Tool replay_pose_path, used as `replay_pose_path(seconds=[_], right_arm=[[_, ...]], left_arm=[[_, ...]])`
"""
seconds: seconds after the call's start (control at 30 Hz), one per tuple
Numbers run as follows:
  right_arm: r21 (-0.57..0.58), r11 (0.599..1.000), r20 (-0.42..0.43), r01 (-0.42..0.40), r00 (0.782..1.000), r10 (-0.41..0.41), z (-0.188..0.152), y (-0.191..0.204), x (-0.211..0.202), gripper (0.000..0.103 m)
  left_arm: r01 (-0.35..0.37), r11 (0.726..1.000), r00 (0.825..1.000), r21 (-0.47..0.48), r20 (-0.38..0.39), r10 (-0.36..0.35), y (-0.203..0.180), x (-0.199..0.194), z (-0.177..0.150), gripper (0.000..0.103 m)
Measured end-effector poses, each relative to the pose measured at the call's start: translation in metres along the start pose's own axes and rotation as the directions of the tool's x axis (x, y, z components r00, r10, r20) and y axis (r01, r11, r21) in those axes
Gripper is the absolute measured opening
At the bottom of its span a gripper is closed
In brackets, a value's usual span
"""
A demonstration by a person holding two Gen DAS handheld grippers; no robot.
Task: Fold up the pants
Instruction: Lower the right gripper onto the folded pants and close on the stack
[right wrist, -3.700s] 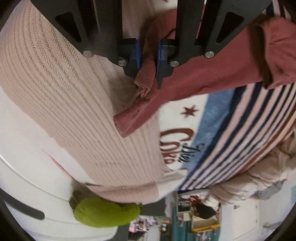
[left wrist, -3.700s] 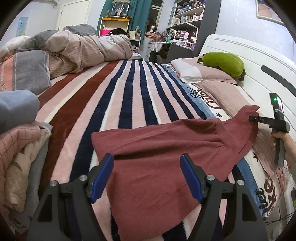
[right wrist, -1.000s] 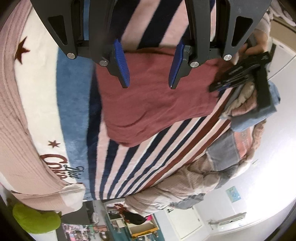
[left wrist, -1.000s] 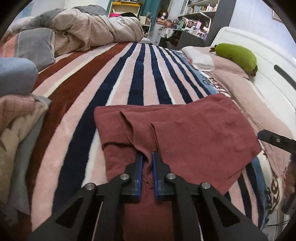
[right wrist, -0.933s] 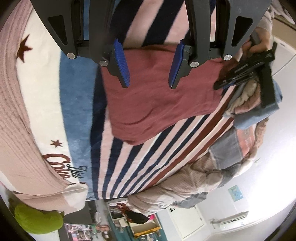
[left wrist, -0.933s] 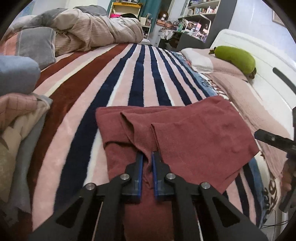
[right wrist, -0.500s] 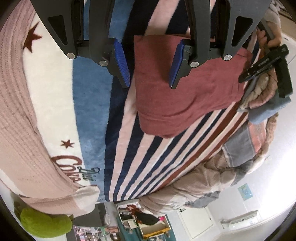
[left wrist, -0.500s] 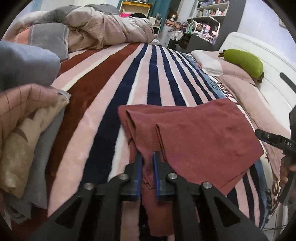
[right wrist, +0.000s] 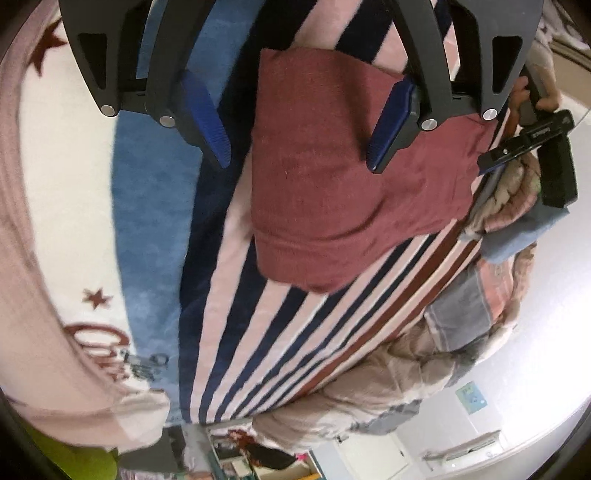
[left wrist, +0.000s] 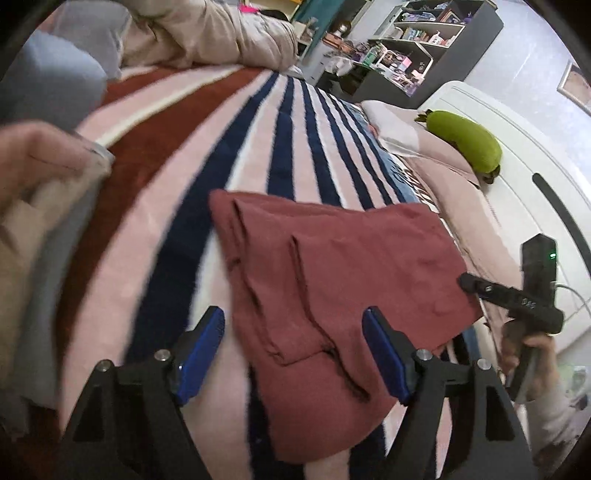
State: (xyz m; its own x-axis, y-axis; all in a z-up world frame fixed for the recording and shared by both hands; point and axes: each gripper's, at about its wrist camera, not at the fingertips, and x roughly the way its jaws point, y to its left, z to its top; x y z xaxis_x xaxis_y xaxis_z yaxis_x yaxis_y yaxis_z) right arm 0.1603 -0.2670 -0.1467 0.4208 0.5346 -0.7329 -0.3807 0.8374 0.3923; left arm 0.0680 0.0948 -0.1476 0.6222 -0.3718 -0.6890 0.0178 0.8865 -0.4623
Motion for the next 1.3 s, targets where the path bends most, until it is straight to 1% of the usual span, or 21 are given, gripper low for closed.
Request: replay_pose_path(seconds=[0.13,0.17,0.2,0.23,0.27,0.3,0.33,0.4,0.53,0.67,0.77,0.83,0.87,0.9,0.93,1.0,1.03,1.07,1.13,1.23,1.3], right_arm=[[0.016,0.998,-0.029,-0.056,0.998,0.056,-0.005,-0.001,0.015,0.071],[0.011,0.998,-0.028,-0.063,0.998,0.063,-0.005,0.0,0.018,0.058],[0.004,0.999,-0.03,-0.054,0.998,0.054,-0.006,0.002,0.019,0.046],[-0.012,1.0,-0.024,-0.025,0.999,0.024,-0.007,0.005,0.02,0.042],[-0.033,0.999,-0.011,-0.003,1.0,0.003,-0.007,0.009,0.018,0.03],[-0.047,0.999,0.002,-0.007,1.0,0.007,-0.008,0.012,0.014,0.018],[-0.048,0.999,0.013,-0.016,1.0,0.016,-0.009,0.015,0.01,0.016],[-0.044,0.999,0.025,-0.03,0.999,0.031,-0.011,0.021,0.002,0.014],[-0.009,0.997,0.029,-0.078,0.997,0.078,-0.025,0.037,-0.021,0.013],[0.087,0.982,-0.01,-0.167,0.986,0.169,-0.049,0.041,-0.033,0.013],[0.117,0.979,-0.042,-0.165,0.984,0.171,-0.069,0.046,-0.033,0.014],[0.122,0.982,-0.053,-0.142,0.987,0.15,-0.078,0.047,-0.031,0.019],[0.123,0.985,-0.056,-0.117,0.991,0.125,-0.081,0.046,-0.03,0.028],[0.119,0.989,-0.053,-0.088,0.994,0.095,-0.083,0.044,-0.03,0.035],[0.117,0.991,-0.05,-0.069,0.996,0.076,-0.084,0.042,-0.031,0.039],[0.12,0.992,-0.04,-0.036,0.998,0.041,-0.081,0.037,-0.032,0.05],[0.124,0.992,-0.036,-0.038,0.998,0.043,-0.078,0.036,-0.033,0.052],[0.124,0.992,-0.033,-0.04,0.998,0.044,-0.076,0.034,-0.034,0.053],[0.109,0.993,-0.023,-0.039,0.999,0.041,-0.07,0.033,-0.036,0.053],[0.075,0.996,-0.029,-0.053,0.998,0.055,-0.059,0.034,-0.032,0.061],[0.066,0.995,-0.052,-0.073,0.996,0.077,-0.056,0.032,-0.025,0.061]], left_arm=[[0.003,1.0,1.0,0.015,-0.012,-0.002,-0.008,0.015,0.0,0.073],[-0.002,1.0,1.0,0.027,-0.013,0.002,-0.012,0.018,0.001,0.069],[-0.008,0.999,1.0,0.035,-0.016,0.008,-0.014,0.02,0.001,0.057],[-0.016,0.999,1.0,0.043,-0.019,0.017,-0.015,0.021,0.002,0.044],[-0.014,0.999,1.0,0.045,-0.021,0.015,-0.016,0.021,0.002,0.037],[-0.005,0.999,1.0,0.042,-0.022,0.006,-0.015,0.02,0.003,0.027],[0.004,0.999,1.0,0.04,-0.021,-0.003,-0.014,0.018,0.003,0.022],[0.0,0.998,1.0,0.067,-0.006,0.0,-0.015,0.009,0.004,0.018],[0.046,0.997,0.999,0.065,0.01,-0.047,-0.01,-0.016,0.003,0.016],[0.073,0.995,0.997,0.072,-0.006,-0.073,-0.002,-0.041,-0.003,0.016],[0.073,0.995,0.997,0.064,-0.042,-0.07,0.003,-0.045,-0.011,0.016],[0.039,0.997,0.998,0.067,-0.061,-0.034,0.007,-0.042,-0.016,0.019],[0.027,0.998,0.998,0.064,-0.063,-0.023,0.009,-0.042,-0.018,0.019],[0.013,0.998,0.998,0.06,-0.064,-0.009,0.011,-0.041,-0.019,0.024],[0.007,0.998,0.998,0.055,-0.066,-0.003,0.013,-0.04,-0.02,0.034],[-0.014,0.999,0.998,0.042,-0.068,0.017,0.016,-0.039,-0.019,0.048],[-0.017,0.999,0.998,0.04,-0.063,0.019,0.017,-0.04,-0.018,0.054],[-0.011,0.999,0.998,0.039,-0.059,0.013,0.017,-0.04,-0.017,0.056],[0.024,0.999,0.998,0.036,-0.055,-0.022,0.016,-0.041,-0.014,0.067],[0.08,0.996,0.995,0.025,-0.067,-0.078,0.014,-0.037,-0.011,0.069],[0.071,0.997,0.995,0.031,-0.078,-0.068,0.012,-0.031,-0.011,0.069]])
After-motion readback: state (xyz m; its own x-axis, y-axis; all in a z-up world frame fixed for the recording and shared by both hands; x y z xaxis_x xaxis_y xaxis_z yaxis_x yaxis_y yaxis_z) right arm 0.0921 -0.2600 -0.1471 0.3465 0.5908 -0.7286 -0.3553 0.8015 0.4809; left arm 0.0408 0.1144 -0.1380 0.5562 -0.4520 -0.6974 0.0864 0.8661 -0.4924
